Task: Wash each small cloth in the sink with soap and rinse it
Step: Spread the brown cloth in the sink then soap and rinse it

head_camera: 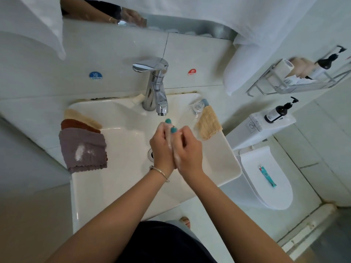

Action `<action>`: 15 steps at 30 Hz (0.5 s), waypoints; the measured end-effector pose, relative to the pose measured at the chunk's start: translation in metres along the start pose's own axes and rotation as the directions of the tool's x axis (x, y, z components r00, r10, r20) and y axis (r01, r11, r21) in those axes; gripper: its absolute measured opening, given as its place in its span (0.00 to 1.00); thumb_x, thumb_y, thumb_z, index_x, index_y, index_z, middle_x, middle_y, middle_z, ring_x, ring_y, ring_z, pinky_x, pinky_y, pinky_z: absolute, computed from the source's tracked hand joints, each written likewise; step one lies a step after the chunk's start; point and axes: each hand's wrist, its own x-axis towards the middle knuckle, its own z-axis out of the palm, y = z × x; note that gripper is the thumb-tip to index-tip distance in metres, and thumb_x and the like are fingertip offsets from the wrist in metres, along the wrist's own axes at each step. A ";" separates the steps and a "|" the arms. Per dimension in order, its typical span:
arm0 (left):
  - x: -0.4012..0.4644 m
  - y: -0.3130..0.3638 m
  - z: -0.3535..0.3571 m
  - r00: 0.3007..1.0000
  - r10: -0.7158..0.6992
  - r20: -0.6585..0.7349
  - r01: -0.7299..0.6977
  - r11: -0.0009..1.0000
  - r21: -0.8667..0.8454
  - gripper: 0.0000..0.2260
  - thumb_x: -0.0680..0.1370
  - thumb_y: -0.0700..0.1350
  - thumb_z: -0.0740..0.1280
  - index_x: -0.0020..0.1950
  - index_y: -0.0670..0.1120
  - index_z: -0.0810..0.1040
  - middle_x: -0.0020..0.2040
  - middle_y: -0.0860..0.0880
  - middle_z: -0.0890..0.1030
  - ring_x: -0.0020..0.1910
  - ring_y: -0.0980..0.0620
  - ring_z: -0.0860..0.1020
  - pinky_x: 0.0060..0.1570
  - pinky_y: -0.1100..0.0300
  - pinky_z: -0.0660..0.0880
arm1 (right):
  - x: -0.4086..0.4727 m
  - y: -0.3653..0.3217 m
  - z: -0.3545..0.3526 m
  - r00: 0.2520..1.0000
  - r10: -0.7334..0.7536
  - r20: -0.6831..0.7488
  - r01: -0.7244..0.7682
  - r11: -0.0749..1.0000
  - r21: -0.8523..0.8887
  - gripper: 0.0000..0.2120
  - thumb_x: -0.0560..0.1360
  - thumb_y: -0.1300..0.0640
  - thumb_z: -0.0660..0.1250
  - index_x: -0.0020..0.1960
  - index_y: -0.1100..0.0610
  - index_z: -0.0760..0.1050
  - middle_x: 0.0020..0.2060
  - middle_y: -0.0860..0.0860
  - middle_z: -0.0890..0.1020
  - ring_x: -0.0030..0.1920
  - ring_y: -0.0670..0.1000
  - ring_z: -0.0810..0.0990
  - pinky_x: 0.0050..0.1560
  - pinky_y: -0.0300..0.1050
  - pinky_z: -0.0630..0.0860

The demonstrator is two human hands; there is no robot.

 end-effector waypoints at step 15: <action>0.001 0.002 0.002 0.996 -0.061 -0.058 0.059 0.998 -0.034 0.17 0.78 0.36 0.64 0.31 0.43 0.65 0.27 0.54 0.66 0.28 0.60 0.63 0.30 0.64 0.62 | 0.003 -0.004 0.001 1.000 -0.005 0.000 0.005 1.000 -0.013 0.18 0.80 0.52 0.60 0.33 0.50 0.60 0.23 0.45 0.68 0.26 0.47 0.66 0.30 0.51 0.64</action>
